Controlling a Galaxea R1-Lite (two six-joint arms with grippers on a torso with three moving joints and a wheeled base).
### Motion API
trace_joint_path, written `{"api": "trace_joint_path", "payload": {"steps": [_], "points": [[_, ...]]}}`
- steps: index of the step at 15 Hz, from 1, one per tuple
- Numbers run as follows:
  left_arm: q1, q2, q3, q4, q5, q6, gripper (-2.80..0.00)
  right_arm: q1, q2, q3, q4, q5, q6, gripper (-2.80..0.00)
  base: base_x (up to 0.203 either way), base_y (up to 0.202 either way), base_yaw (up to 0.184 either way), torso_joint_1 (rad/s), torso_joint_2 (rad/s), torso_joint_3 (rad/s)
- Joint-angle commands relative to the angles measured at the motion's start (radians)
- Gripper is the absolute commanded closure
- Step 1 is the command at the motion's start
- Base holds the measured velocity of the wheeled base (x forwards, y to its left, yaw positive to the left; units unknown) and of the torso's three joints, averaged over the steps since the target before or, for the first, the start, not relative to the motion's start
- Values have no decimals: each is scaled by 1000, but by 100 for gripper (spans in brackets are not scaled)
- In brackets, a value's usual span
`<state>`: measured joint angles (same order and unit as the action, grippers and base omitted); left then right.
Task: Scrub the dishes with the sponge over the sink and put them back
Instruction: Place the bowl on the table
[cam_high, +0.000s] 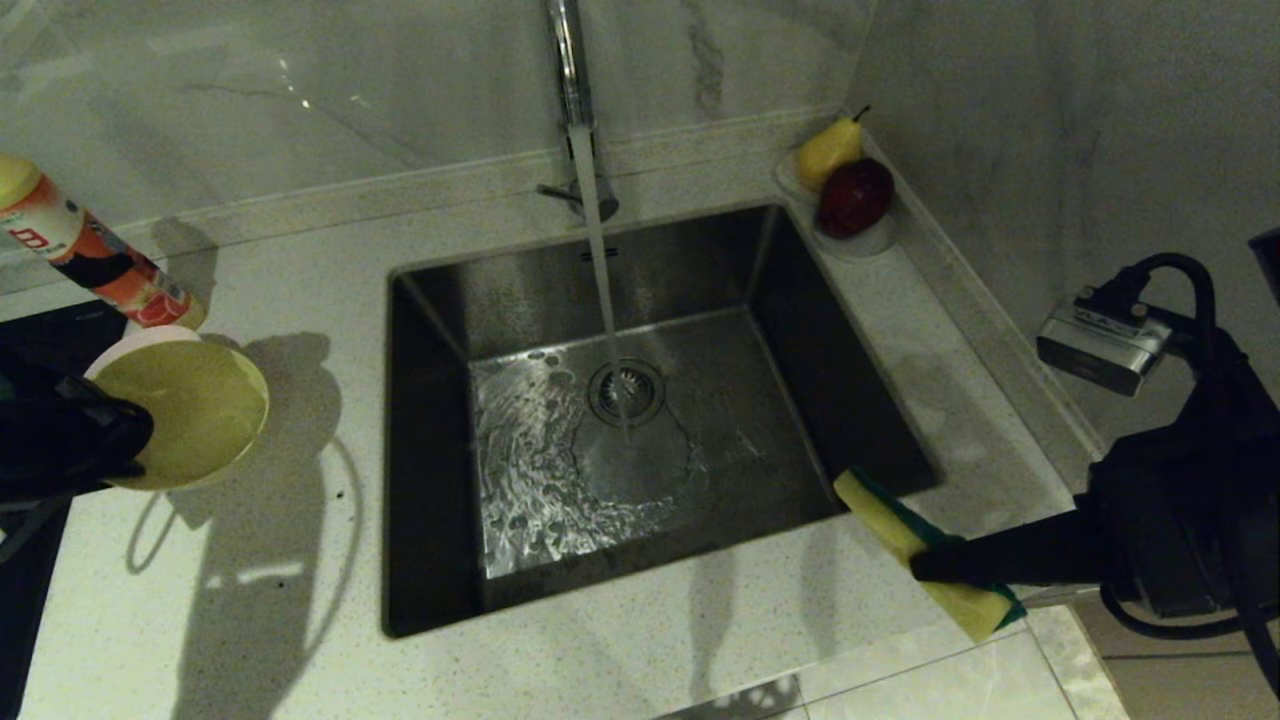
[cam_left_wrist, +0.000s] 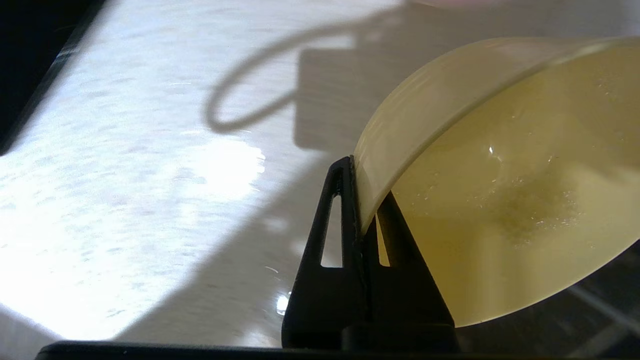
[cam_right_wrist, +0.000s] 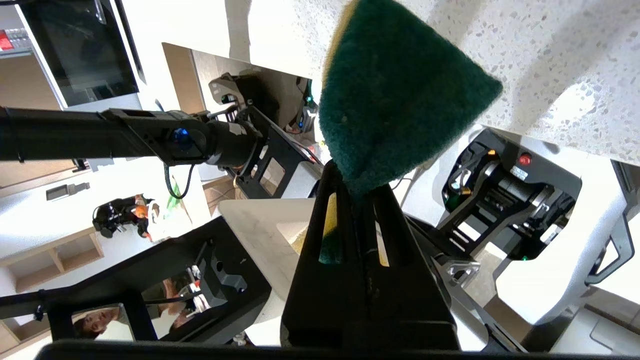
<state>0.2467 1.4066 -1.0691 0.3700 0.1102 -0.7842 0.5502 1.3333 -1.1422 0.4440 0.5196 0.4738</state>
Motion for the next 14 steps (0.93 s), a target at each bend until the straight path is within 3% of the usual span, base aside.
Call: {"api": "trace_joint_path", "payload": {"steps": [1, 3, 8, 11, 14], "points": [[76, 60, 28, 0, -10, -17, 0, -1, 20, 0, 2, 4, 4, 0, 0, 0, 0, 0, 0, 0], [98, 64, 38, -2, -42, -21, 0, -1, 21, -2, 2, 4, 3, 0, 0, 0, 0, 0, 0, 0], [103, 103, 47, 1, -40, -54, 0, 0, 31, -25, 2, 4, 6, 0, 0, 0, 0, 0, 0, 0], [112, 153, 60, 1, -38, -116, 0, 0, 34, -25, 4, 5, 6, 0, 0, 0, 0, 0, 0, 0], [112, 150, 64, -5, -43, -116, 0, 0, 15, -24, 5, 4, 8, 0, 0, 0, 0, 0, 0, 0]]}}
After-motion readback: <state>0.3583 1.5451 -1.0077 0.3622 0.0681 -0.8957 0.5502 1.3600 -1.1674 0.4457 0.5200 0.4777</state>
